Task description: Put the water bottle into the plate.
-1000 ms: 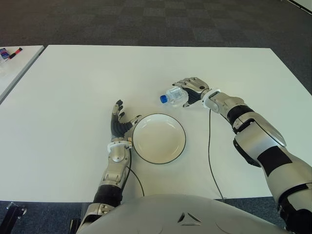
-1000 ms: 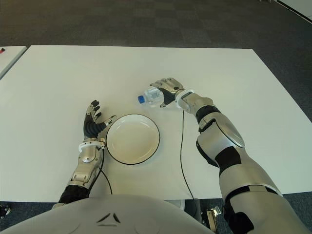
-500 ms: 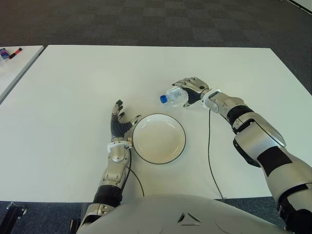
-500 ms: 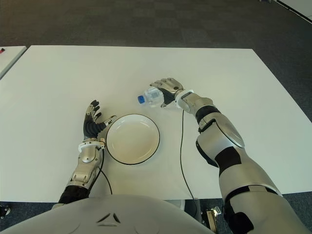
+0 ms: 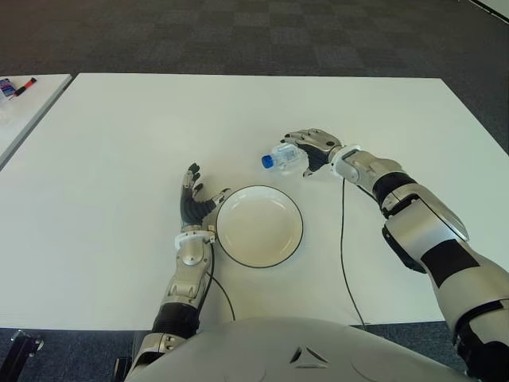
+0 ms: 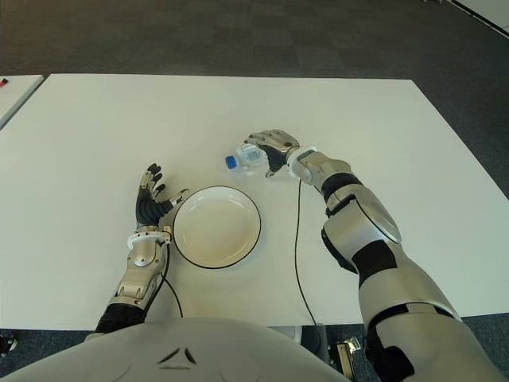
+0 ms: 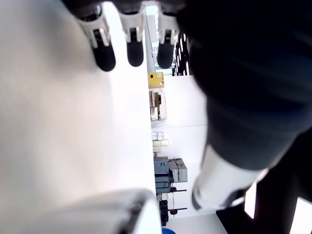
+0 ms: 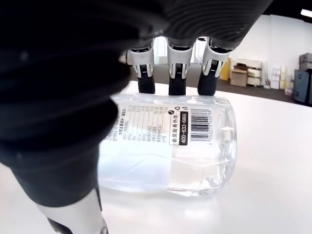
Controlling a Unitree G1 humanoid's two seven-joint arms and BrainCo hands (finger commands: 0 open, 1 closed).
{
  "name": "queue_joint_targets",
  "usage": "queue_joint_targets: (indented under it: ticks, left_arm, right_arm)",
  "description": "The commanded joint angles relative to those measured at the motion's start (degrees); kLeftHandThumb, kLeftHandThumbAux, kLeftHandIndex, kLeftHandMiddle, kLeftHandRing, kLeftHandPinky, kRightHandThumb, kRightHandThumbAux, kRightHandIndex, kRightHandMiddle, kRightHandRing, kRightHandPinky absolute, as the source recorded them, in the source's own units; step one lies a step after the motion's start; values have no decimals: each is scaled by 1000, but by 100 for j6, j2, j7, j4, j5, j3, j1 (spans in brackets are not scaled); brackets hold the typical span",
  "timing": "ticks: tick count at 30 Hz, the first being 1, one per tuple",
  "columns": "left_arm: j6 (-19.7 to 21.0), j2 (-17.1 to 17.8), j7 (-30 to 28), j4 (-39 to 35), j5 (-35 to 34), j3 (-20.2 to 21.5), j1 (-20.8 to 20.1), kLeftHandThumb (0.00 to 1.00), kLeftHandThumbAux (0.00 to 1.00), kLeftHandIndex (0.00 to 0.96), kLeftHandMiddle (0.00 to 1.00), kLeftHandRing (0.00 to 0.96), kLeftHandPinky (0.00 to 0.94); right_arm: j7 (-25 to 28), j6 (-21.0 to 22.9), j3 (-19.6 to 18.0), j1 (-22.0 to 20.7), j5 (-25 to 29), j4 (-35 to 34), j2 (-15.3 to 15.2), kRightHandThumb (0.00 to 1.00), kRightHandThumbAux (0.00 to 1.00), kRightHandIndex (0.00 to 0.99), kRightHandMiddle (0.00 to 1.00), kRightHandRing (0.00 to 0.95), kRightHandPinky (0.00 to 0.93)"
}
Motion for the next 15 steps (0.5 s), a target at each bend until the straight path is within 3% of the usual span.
queue_joint_targets:
  ticks: [1,15]
  left_arm:
    - [155,-321,26,133,-36,-30,171,0,931,110,116,109,146]
    - [158,-334,48,104,-7,-49,184,0,927,113,118,111,144]
  right_arm:
    - [318,-218,-107,69,148,-53,-154,0,910,21,62,71,117]
    - [786,-605,-318,126,340,-228,-389,0,925,14,46,63,124]
